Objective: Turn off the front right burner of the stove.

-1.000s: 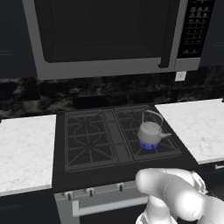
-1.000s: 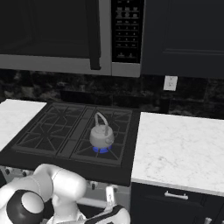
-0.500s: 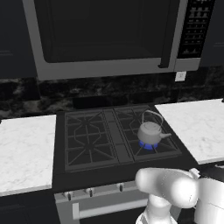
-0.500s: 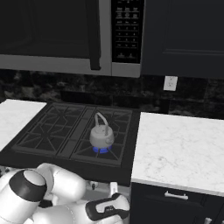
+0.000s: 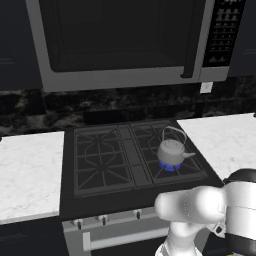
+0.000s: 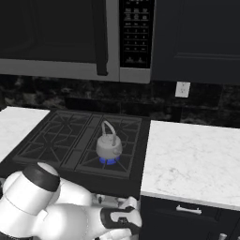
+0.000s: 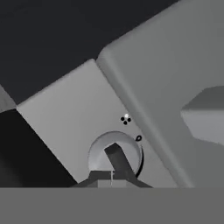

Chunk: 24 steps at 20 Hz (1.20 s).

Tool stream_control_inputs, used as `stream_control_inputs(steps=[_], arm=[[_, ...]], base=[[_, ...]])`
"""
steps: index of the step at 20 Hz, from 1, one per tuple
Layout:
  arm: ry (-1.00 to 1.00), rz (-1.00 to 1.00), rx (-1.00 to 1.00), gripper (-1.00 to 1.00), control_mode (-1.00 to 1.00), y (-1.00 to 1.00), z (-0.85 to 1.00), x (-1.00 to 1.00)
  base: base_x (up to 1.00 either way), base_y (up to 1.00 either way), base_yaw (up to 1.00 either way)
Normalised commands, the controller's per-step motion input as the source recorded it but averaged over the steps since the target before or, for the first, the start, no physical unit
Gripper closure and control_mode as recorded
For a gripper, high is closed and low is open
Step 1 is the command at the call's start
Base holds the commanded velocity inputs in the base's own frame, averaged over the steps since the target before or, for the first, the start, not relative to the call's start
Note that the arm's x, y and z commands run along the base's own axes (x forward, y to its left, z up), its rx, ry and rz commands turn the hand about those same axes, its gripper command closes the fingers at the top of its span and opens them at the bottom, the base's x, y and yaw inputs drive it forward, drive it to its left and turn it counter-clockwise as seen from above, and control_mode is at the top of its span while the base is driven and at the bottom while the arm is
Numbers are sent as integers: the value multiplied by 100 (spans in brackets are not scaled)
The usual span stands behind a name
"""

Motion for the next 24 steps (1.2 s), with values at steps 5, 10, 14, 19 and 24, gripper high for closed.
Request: stream_control_inputs(steps=[5,10,14,19,24], arm=[[25,-41,64,100,-100,0,0,54],[24,-41,66,100,-100,0,0,55],[23,-41,71,100,-100,0,0,47],[23,-40,75,100,-100,0,0,44],[20,-39,79,100,-100,0,0,39]], base=[[0,0,0],[0,0,0],[0,0,0],[0,0,0],[0,0,0]])
